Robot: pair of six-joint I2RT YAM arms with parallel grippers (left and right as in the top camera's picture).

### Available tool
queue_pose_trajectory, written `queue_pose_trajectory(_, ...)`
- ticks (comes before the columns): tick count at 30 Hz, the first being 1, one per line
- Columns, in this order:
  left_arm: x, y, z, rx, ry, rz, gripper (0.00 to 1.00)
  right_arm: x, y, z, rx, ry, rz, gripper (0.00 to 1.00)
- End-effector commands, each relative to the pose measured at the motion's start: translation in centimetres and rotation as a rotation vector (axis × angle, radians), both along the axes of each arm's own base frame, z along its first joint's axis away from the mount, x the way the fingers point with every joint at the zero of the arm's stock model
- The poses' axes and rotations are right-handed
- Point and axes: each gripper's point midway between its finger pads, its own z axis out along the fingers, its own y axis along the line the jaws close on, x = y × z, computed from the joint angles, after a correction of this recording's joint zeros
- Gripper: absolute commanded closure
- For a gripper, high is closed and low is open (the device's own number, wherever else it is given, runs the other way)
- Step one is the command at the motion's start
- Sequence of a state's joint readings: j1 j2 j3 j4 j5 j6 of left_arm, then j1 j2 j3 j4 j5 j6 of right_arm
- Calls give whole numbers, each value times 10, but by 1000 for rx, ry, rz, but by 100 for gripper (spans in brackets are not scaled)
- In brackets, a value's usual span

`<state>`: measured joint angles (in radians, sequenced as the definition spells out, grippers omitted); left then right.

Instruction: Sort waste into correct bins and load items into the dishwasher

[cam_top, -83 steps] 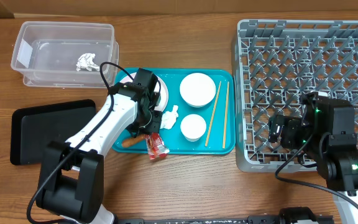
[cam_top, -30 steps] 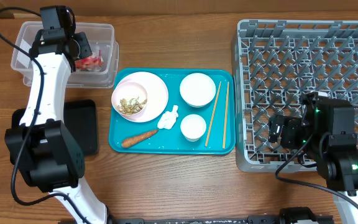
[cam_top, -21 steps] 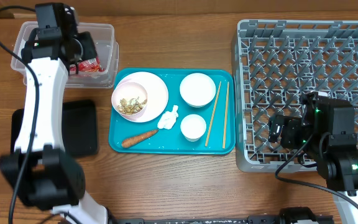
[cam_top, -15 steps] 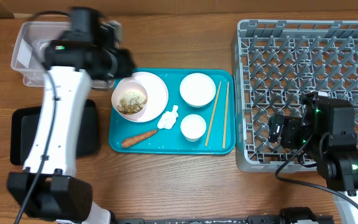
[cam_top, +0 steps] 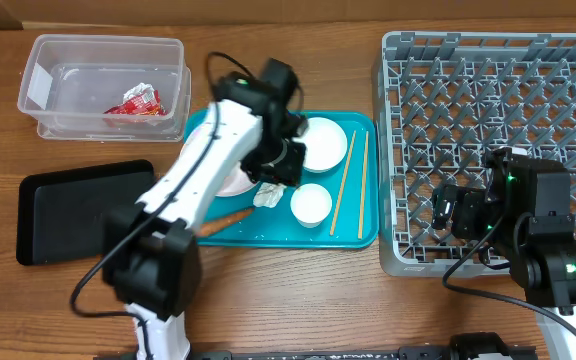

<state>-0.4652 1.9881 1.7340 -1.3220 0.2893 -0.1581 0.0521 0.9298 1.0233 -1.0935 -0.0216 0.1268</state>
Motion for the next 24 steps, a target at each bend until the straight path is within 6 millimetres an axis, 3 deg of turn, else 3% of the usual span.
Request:
queue_pose_trajectory(1, -11, -11, -19, 18, 67, -32, 58, 3, -1, 12, -2, -33, -6, 0)
queue_pose_trajectory(7, -15, -11, -44, 80, 112, -54, 61, 3, -1, 11, -2, -29, -6, 0)
queue_pose_trajectory(10, -16, -10, -50, 89, 124, -53, 72, 3, -1, 11, -2, -29, -6, 0)
queue_pose_trajectory(12, -14, -8, -51, 101, 117, -55, 93, 3, -1, 11, -2, -29, -6, 0)
queue_pose_trajectory(16, -12, 7, -48, 150, 115, -41, 96, 3, -4, 11, -14, -30, -16, 0)
queue_pose_trajectory(18, -10, 17, -40, 150, 125, -36, 96, 3, -14, 11, -56, -33, -56, 0)
queue_pose_trajectory(21, -1, 23, -18, 48, 121, -30, 96, 6, -50, 18, -140, -70, -294, 0)
queue_pose_trajectory(22, 11, 22, 1, -80, 101, 8, 96, 8, -67, 25, -157, -111, -426, 0)
queue_pose_trajectory(23, 25, 11, 27, -308, 86, 58, 96, 20, -67, 29, -120, -149, -442, 0)
queue_pose_trajectory(24, 32, 5, 42, -433, 82, 70, 96, 28, -61, 30, -84, -162, -408, 0)
